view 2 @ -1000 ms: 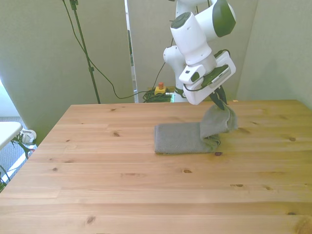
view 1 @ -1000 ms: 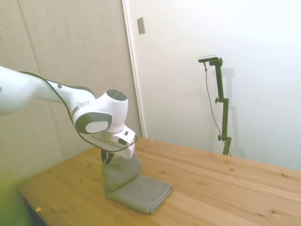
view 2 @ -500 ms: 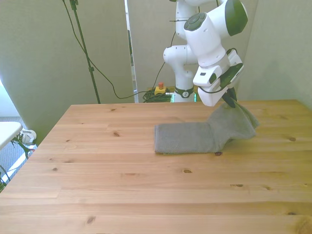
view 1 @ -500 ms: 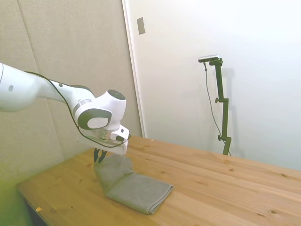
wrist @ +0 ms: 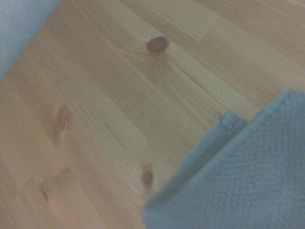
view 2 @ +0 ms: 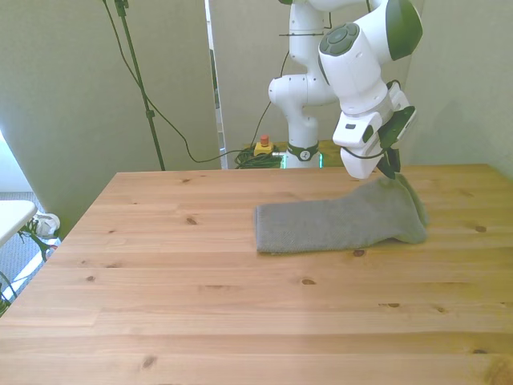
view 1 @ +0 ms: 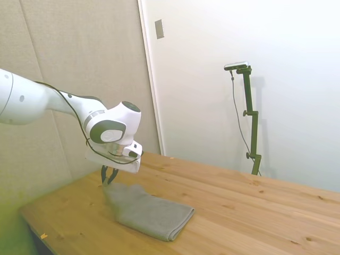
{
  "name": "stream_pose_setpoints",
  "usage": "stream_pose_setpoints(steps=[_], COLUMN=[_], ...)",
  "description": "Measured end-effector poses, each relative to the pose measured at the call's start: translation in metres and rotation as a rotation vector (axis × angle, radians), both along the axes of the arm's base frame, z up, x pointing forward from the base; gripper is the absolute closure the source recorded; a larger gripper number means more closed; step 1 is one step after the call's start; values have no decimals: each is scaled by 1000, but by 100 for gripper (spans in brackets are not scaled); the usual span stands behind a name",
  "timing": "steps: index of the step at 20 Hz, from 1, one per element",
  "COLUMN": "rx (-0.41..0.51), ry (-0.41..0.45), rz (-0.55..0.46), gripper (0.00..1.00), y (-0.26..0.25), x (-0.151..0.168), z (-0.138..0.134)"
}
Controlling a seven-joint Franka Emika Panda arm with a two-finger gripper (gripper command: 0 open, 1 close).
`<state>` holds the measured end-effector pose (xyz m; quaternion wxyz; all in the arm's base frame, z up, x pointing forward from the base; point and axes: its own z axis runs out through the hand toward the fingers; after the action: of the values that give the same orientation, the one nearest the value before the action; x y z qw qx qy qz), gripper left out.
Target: Unfold the towel
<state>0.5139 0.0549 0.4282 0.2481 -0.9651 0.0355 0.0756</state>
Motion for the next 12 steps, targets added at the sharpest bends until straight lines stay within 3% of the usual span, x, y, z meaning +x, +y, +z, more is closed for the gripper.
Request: stream_pose_setpoints(steps=[4, 10, 12], rx=[-24, -224, -284], ry=[-1, -13, 0], rz=[-16, -274, -364], gripper=[0, 0, 0], y=[-4, -39, -56], x=[3, 44, 47], z=[0, -15, -6])
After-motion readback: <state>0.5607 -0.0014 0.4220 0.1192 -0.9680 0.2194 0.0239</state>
